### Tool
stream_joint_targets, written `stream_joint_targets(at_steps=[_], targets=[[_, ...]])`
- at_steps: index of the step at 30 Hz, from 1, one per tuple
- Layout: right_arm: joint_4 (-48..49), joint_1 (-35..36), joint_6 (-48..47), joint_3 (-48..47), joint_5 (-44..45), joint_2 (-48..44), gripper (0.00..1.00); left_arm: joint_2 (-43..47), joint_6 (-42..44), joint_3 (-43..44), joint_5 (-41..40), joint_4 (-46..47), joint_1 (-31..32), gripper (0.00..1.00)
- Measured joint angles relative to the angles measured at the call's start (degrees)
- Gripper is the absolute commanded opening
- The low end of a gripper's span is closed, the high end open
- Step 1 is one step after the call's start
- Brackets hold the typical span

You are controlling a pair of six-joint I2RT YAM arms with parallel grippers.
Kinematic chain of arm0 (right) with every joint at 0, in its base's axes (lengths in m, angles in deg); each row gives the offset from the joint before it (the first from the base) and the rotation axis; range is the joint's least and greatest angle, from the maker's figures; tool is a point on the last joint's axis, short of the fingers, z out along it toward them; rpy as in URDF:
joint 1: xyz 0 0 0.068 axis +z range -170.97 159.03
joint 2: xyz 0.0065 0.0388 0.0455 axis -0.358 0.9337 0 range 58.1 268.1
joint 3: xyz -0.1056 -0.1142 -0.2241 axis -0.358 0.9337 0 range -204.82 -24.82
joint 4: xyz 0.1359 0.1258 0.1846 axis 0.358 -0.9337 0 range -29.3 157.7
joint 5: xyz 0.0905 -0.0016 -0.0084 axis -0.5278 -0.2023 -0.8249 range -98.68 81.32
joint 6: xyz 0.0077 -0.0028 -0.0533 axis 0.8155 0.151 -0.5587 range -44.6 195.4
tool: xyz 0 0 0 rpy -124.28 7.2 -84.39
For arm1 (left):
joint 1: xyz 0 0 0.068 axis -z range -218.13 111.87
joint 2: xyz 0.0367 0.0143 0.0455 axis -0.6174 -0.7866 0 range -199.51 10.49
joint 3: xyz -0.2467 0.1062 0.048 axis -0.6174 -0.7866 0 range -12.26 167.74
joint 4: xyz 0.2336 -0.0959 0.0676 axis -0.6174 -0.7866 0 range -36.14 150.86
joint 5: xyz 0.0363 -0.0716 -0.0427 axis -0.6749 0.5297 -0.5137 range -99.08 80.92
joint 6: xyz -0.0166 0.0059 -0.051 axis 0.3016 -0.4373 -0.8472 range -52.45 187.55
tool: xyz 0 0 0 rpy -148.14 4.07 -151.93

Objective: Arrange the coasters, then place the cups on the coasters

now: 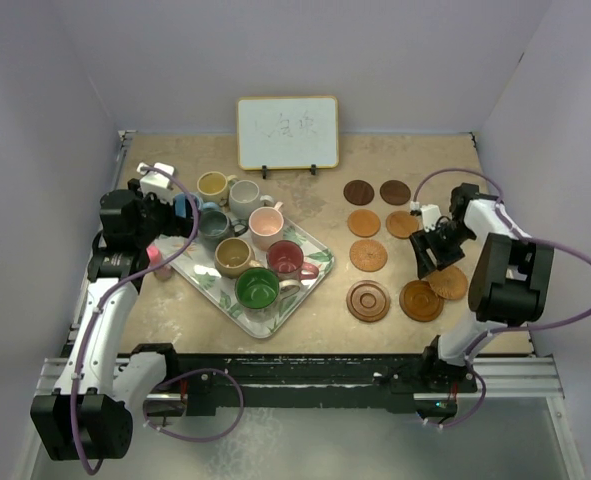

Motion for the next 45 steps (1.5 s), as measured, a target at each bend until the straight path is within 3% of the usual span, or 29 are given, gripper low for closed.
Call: stream_joint_targets(at_steps=[9, 20, 38, 45], targets=[[-0.87, -0.52, 4.11, -5.49, -0.07, 7.96, 0.70, 0.37, -0.24, -0.11, -0.07, -1.29, 0.00, 0.97], [-0.66, -0.48, 6.80, -7.72, -0.17, 10.67, 0.70, 0.98, -0.24, -0.44, -0.13, -1.46, 0.00, 0.97], [-1.33, 1.44, 7.74, -13.44, -6.14, 11.67, 0.70, 0.50, -0.24, -0.59, -0.24, -1.03, 0.00, 0.97], [-2.36, 0.46, 7.06, -12.28, -4.04, 7.65, 0.70, 0.44, -0.24, -0.85, -0.22, -0.90, 0.00, 0.97]])
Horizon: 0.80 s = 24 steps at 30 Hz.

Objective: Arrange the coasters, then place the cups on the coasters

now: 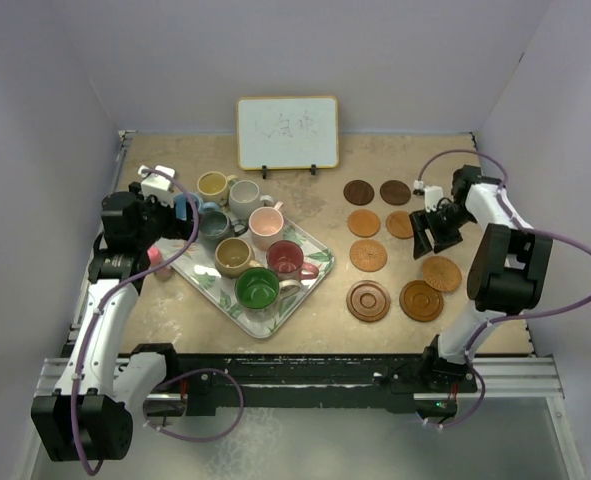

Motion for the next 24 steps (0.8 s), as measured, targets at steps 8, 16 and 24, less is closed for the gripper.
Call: stream_joint_targets(at_steps=[8, 16, 24], targets=[[-0.33, -1.20, -0.33, 6.78, 4.24, -2.51, 0.73, -0.50, -0.07, -0.35, 0.07, 0.35, 0.00, 0.97], [1.49, -0.68, 0.74, 6.78, 5.57, 0.61, 0.73, -0.85, -0.07, -0.37, 0.09, 0.55, 0.00, 0.97], [1.09, 2.40, 2.08, 4.52, 6.10, 2.67, 0.73, -1.07, -0.04, -0.37, 0.04, 1.20, 0.00, 0.97]])
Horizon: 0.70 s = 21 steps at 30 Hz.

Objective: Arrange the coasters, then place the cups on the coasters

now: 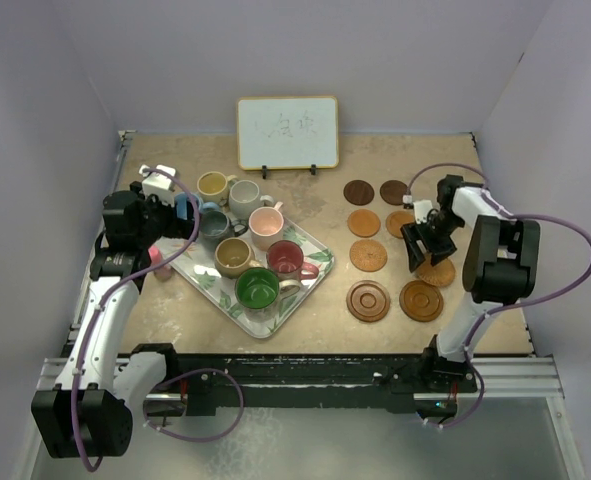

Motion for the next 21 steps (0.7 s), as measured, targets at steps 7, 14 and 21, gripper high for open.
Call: stream_joint_targets(at_steps=[7, 14, 21], targets=[[0.33, 4.68, 1.62, -1.86, -0.11, 1.42, 0.73, -0.15, 0.04, 0.00, -0.09, 0.00, 0.00, 0.97], [1.03, 6.54, 2.60, -1.95, -0.68, 1.46, 0.73, -0.15, 0.07, 0.00, -0.09, 0.00, 0.00, 0.97], [1.64, 7.89, 3.65, -3.13, -1.73, 2.93, 0.73, -0.15, 0.07, 0.00, -0.11, 0.00, 0.00, 0.97]])
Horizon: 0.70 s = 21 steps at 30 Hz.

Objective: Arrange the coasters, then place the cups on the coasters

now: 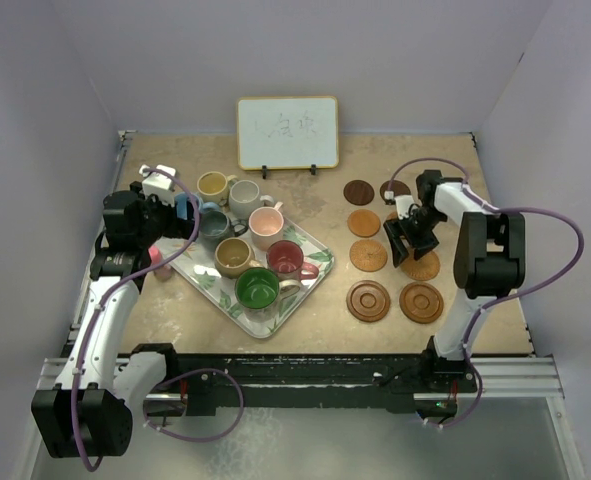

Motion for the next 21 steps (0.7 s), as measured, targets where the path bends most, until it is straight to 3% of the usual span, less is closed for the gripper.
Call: stream_joint_targets(at_steps=[21], targets=[[-0.70, 2.05, 2.25, -3.19, -1.97, 2.25, 0.72, 0.04, 0.00, -0.26, 0.02, 0.00, 0.00, 0.97]])
